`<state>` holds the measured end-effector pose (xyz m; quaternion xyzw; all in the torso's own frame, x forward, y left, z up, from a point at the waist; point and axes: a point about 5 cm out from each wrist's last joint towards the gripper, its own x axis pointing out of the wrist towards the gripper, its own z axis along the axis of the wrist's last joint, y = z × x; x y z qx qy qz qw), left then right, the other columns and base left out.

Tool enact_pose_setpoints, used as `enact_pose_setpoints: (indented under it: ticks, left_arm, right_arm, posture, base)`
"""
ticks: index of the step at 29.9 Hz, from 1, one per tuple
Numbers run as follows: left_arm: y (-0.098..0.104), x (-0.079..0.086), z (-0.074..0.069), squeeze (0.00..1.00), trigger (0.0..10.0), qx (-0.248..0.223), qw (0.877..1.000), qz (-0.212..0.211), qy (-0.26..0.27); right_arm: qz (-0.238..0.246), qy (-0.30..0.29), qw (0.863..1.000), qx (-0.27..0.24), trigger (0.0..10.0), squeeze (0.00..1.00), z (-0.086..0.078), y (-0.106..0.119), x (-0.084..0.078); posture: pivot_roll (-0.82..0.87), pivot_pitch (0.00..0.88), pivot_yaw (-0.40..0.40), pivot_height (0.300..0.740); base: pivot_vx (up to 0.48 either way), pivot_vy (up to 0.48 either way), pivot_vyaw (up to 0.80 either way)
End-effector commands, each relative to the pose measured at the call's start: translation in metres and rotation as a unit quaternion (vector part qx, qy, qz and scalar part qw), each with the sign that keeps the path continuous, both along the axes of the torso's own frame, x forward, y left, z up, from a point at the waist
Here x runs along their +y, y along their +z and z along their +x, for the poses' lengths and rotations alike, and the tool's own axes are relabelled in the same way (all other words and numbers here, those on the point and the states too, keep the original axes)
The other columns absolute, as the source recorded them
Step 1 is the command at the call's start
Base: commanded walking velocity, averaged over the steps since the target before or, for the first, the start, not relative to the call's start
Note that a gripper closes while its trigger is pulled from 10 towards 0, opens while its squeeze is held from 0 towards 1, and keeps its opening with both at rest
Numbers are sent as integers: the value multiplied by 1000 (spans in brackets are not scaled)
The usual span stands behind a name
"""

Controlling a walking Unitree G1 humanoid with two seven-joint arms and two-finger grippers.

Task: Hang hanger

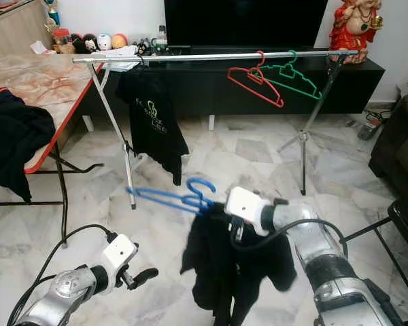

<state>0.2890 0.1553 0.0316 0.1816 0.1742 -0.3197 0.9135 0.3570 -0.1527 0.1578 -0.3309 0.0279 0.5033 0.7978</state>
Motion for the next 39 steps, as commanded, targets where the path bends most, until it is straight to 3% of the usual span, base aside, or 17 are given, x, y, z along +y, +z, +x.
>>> enact_pose_setpoints:
  ticks: [1,6,11,20,30,31,32,39]
  left_arm:
    - [-4,-2,-1,0,10000,3,1000,10,-5]
    - [-1,-12,9,0,10000,-12,1000,-10,12]
    - [3,-14,18,0,10000,-37,999,-1,31]
    - [9,-1,29,0,10000,-77,990,15,121]
    - [5,-5,28,0,10000,-60,991,-10,120]
    - [5,-6,28,0,8588,-61,991,-13,120]
    - [5,-8,28,0,78,-62,991,-14,116]
    - [3,-11,27,0,0,-55,993,-13,106]
  right_arm:
    - [24,4,999,-31,0,0,3,18,6]
    - [51,30,997,-50,0,0,-3,33,28]
    - [52,56,996,-51,0,0,-13,38,37]
    - [49,72,995,-53,0,0,-21,43,43]
    - [51,84,994,-57,0,0,-28,51,50]
    - [52,85,993,-58,0,0,-28,52,51]
    - [53,86,993,-59,0,0,-29,54,52]
    - [63,99,991,-71,0,0,-34,65,60]
  posture:
    - [-22,92,8,740]
    - [-28,93,9,740]
    - [-28,92,11,740]
    - [-38,78,12,740]
    - [-37,65,13,740]
    - [-40,62,14,740]
    - [-40,62,14,740]
    - [-42,62,16,740]
  base:
    - [0,0,0]
    - [0,0,0]
    - [0,0,0]
    - [0,0,0]
    - [0,0,0]
    - [0,0,0]
    - [0,0,0]
    - [0,0,0]
